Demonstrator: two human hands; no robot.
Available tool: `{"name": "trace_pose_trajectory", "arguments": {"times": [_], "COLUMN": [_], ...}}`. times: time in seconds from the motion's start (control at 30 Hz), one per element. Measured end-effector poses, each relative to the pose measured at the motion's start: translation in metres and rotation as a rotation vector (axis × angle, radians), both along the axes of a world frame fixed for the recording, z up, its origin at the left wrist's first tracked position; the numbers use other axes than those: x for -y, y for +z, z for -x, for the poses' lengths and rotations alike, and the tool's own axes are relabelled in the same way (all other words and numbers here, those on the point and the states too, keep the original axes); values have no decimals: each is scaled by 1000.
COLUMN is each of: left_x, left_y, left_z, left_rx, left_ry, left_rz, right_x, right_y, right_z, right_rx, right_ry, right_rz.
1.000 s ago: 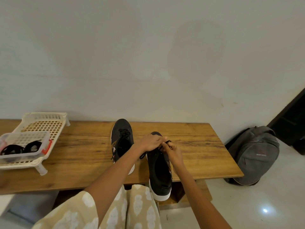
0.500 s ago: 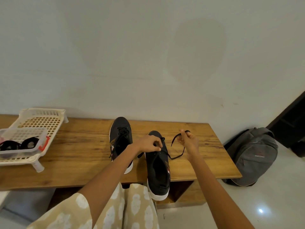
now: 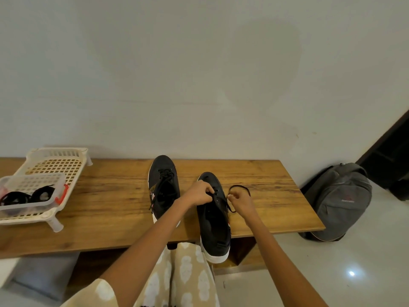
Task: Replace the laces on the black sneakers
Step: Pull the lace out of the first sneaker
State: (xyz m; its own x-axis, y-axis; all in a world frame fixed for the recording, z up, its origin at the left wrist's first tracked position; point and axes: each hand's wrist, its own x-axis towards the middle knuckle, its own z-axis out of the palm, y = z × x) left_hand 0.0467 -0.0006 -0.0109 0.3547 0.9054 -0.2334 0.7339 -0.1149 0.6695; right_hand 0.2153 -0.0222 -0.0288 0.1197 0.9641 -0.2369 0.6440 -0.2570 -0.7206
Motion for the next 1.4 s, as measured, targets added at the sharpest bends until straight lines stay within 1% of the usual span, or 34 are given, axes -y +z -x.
{"name": "trace_pose_trajectory", "arguments": {"times": [0.07,0.17,0.23,0.27,0.33,0.47,0.57,0.63,0.67,0.73,0.8,0.87,0.93,1.03,1.07,1.1,1.13,1.23,1.3,1.37,1.4], "left_x": [1,1,0,-2,-4,-6,-3,-1,-2,-4,-8,-18,-24,-28,-28,-28,-28,-26,-24,-22,-21], "left_y": [-2,-3,-4,-6,-7,-7,-10,-11,-13,-12,-7,1,14,28,30,31,30,32,32,27,23], "left_z": [-7,-15,-20,-22,-23,-17,-12,-11,-11,-14,-18,-21,-24,-29,-30,-31,-30,-19,-8,1,5], "left_rx": [-90,-240,-293,-308,-333,-388,-440,-416,-364,-268,-177,-18,241,726,822,853,830,633,475,345,317], "left_ry": [2,59,87,98,105,42,28,45,64,107,130,193,302,449,464,457,442,341,256,161,128], "left_rz": [-68,-147,-183,-199,-223,-317,-441,-497,-501,-444,-308,-147,63,442,521,548,536,383,307,306,313], "right_x": [7,12,12,12,12,14,13,12,12,10,10,8,7,8,9,10,12,13,12,5,-2], "right_y": [10,14,11,11,7,-1,-5,-6,-6,-6,-7,-6,-6,-6,-8,-9,-9,-11,-5,11,21], "right_z": [9,21,25,25,23,11,5,6,6,7,9,12,14,24,29,33,37,43,44,42,39], "right_rx": [-43,-64,37,95,106,-110,-213,-232,-223,-165,-89,-49,-54,-179,-217,-260,-314,-504,-515,-505,-541], "right_ry": [29,193,297,309,263,116,72,64,74,128,198,206,193,232,225,193,136,-49,-88,-130,-176], "right_rz": [-84,-54,-26,-32,-77,-87,-94,-81,-82,-108,-158,-175,-189,-172,-165,-167,-164,-100,-73,-83,-102]}}
